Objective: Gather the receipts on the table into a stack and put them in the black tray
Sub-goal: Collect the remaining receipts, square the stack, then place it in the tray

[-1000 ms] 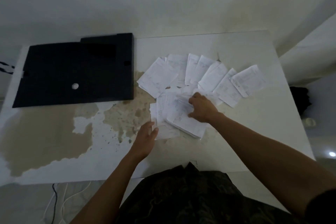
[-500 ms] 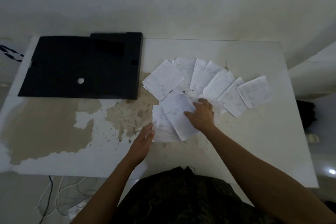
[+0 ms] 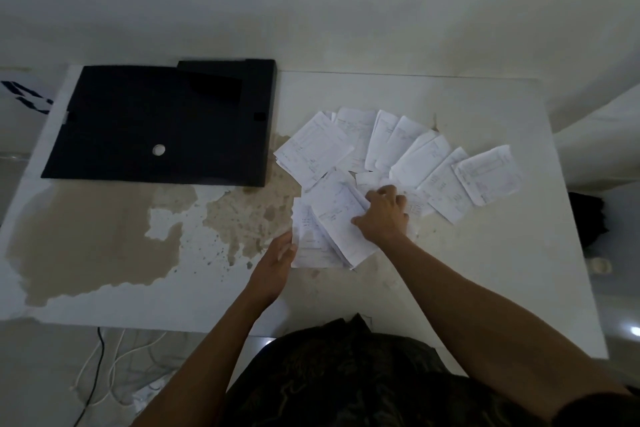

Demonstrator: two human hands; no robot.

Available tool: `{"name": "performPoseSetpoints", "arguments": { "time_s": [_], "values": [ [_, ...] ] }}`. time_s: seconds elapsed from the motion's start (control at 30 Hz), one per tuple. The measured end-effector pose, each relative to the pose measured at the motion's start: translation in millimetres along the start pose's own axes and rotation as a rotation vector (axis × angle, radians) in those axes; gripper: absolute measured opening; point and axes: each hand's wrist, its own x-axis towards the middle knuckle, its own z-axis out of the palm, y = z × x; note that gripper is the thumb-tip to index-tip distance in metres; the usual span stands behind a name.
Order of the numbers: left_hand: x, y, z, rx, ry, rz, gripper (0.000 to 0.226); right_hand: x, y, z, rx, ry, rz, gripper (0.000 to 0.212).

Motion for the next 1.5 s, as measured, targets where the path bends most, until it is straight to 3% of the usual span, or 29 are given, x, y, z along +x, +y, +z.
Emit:
{"name": "performPoseSetpoints", "arguments": {
  "time_s": [0.1,0.27,0.53,0.6,0.73,0.83,1.0,1.13,1.2,1.37,1.5],
  "values": [
    [3,2,-1,0.008,-0.011,-0.024,0.045,0,-3,-2,0.065,-0.06,-0.09,0.055],
    [9,11,-3,0.0,-0.011,-0.091,0.049,-2,-16,2,0.165,-0.075,-0.091,0.055],
    [20,14,-4,-0.053,-0.032,-0.137,0.049,6,-17,10,0.144,-0.104,-0.172,0.053],
    [21,12,-4,-0.071,-0.037,-0.147,0.048,11,-20,8,0.116,-0.147,-0.203,0.067],
    [19,16,-3,-0.086,-0.03,-0.149,0.049,27,-28,-3,-0.231,-0.148,-0.255,0.113],
    [18,19,-3,-0.143,-0.015,-0.184,0.049,38,-24,-10,-0.253,-0.208,-0.224,0.128],
    [23,25,1,-0.39,0.071,-0.307,0.041,33,-26,-10,-0.204,-0.172,-0.281,0.118],
    [31,34,7,-0.276,0.122,-0.234,0.031,32,-25,-8,-0.158,-0.206,-0.281,0.09],
    [33,34,8,-0.335,0.105,-0.255,0.025,33,-26,-7,-0.176,-0.223,-0.279,0.082],
    [32,40,11,-0.418,0.037,-0.255,0.022,29,-35,2,-0.178,-0.128,-0.332,0.082],
    [36,43,25,-0.563,-0.002,-0.315,0.025,29,-37,9,-0.037,-0.164,-0.334,0.104]
  ]
}}
